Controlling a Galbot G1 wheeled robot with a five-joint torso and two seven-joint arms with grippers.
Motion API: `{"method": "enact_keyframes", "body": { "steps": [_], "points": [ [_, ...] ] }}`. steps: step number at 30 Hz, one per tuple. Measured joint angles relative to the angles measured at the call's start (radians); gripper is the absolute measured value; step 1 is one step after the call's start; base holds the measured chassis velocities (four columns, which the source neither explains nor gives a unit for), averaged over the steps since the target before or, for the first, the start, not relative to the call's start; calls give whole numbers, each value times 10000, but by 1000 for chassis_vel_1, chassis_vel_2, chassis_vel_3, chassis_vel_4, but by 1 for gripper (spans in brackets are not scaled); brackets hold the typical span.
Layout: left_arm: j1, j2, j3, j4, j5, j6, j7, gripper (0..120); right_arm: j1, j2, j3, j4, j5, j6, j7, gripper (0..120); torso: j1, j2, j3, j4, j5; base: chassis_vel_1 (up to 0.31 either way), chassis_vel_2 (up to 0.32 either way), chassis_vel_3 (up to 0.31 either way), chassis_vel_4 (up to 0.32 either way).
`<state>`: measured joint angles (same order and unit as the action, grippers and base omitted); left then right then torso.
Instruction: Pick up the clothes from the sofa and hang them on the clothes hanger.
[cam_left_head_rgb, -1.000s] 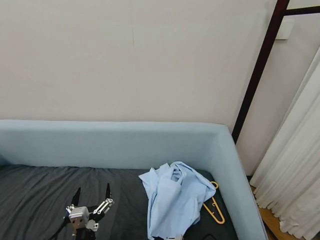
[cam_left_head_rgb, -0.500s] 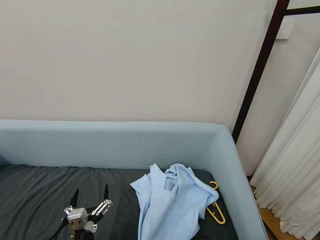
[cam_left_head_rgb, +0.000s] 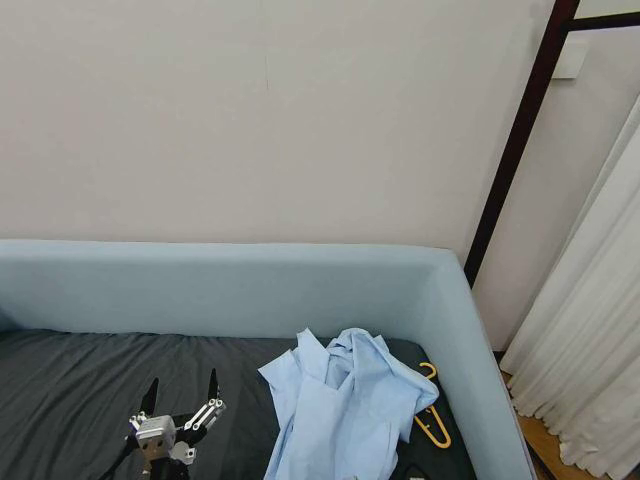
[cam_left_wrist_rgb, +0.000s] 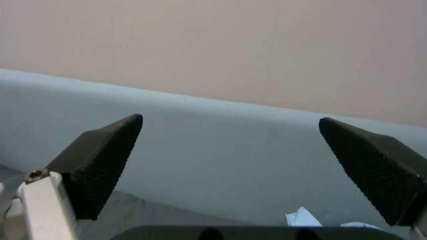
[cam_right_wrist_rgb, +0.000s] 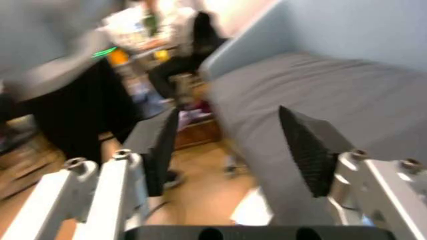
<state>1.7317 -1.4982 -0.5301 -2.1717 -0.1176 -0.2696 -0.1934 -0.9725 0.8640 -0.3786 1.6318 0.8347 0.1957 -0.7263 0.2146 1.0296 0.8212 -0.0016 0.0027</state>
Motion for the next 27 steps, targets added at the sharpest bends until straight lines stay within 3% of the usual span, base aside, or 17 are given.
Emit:
{"method": "enact_keyframes", "body": {
  "steps": [2,5,6,9,10,12,14,23,27],
  "points": [
    [0,-4,0,-2,2,1,0,100,70,-11,7,-13,38,-1,286,66,0,0,0,0,-1,0,0,0,0],
    [6,9,-8,-18,6,7,2,100,817,6,96,-436,-113,-479,3912,82,0,0,1,3,0,0,0,0,0],
    [6,9,-8,-18,6,7,2,100,817,6,96,-436,-113,-479,3912,82,0,0,1,3,0,0,0,0,0],
    [23,76,-78,-25,-6,12,-2,100,1498,169,248,-533,230,-2008,7916,95,0,-1,1,3,-1,0,0,0,0],
    [23,76,-78,-25,-6,12,-2,100,1498,169,248,-533,230,-2008,7916,95,0,-1,1,3,-1,0,0,0,0],
    [28,101,-105,-28,-13,21,-11,100,1787,341,480,-519,861,-3114,9980,100,0,-1,1,3,0,0,0,0,0],
    [27,103,-104,-53,-11,59,-13,100,1950,423,744,-518,1255,-3853,11039,100,0,0,0,2,-2,0,0,0,0],
    [-49,57,-13,-105,42,176,-9,100,2104,457,1400,-869,1801,-5750,12097,100,0,-1,0,2,-2,0,0,0,0],
    [-71,52,-8,-31,43,173,-9,100,1771,618,1466,-950,1936,-5994,12254,100,0,0,0,-1,-1,0,0,0,0]
  ]
}}
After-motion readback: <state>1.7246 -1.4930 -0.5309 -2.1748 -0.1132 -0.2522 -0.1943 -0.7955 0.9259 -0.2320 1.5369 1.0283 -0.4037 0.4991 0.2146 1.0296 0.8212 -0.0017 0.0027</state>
